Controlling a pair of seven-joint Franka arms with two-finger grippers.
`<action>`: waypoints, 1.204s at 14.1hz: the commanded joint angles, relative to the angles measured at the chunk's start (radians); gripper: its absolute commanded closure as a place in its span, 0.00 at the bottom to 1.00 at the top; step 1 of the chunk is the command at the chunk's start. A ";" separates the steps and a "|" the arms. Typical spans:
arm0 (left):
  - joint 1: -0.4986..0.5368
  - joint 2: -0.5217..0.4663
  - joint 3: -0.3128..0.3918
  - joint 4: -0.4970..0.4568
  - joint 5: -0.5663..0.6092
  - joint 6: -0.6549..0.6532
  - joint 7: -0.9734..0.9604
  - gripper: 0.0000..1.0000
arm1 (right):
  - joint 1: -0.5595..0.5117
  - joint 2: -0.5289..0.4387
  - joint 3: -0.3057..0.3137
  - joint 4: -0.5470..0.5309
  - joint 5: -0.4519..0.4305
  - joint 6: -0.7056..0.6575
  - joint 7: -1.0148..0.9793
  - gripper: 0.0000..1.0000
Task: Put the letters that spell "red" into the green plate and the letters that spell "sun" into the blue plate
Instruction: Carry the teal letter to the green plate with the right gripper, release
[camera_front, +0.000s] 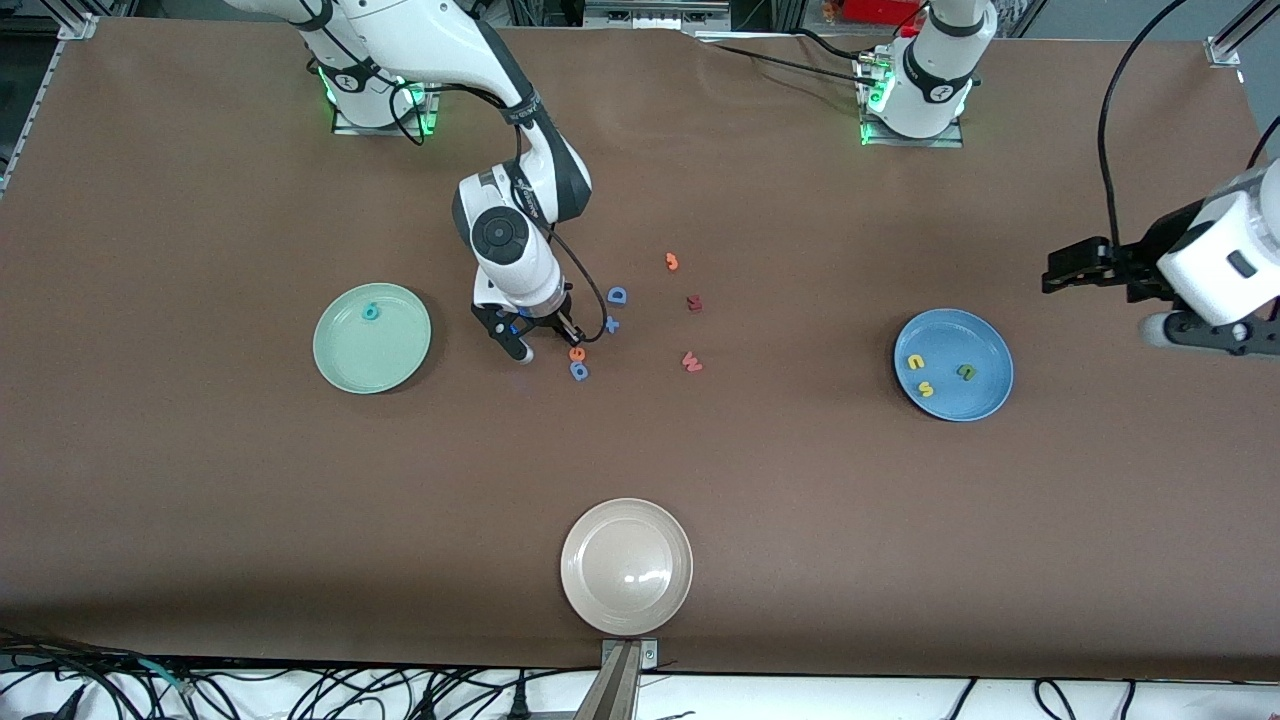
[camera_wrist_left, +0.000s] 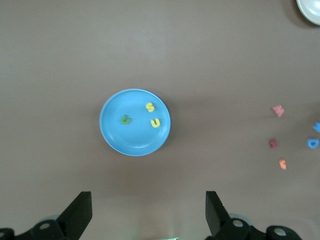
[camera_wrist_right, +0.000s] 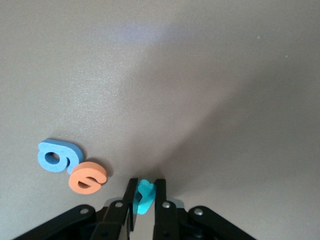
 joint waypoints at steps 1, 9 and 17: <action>-0.174 -0.154 0.219 -0.215 -0.037 0.144 0.011 0.00 | 0.013 0.013 -0.004 -0.004 0.013 0.024 0.011 1.00; -0.216 -0.302 0.220 -0.445 -0.037 0.266 0.010 0.00 | 0.007 -0.108 -0.047 0.018 0.010 -0.127 -0.018 1.00; -0.230 -0.241 0.217 -0.359 -0.052 0.172 0.001 0.00 | 0.008 -0.229 -0.319 0.035 0.013 -0.532 -0.448 1.00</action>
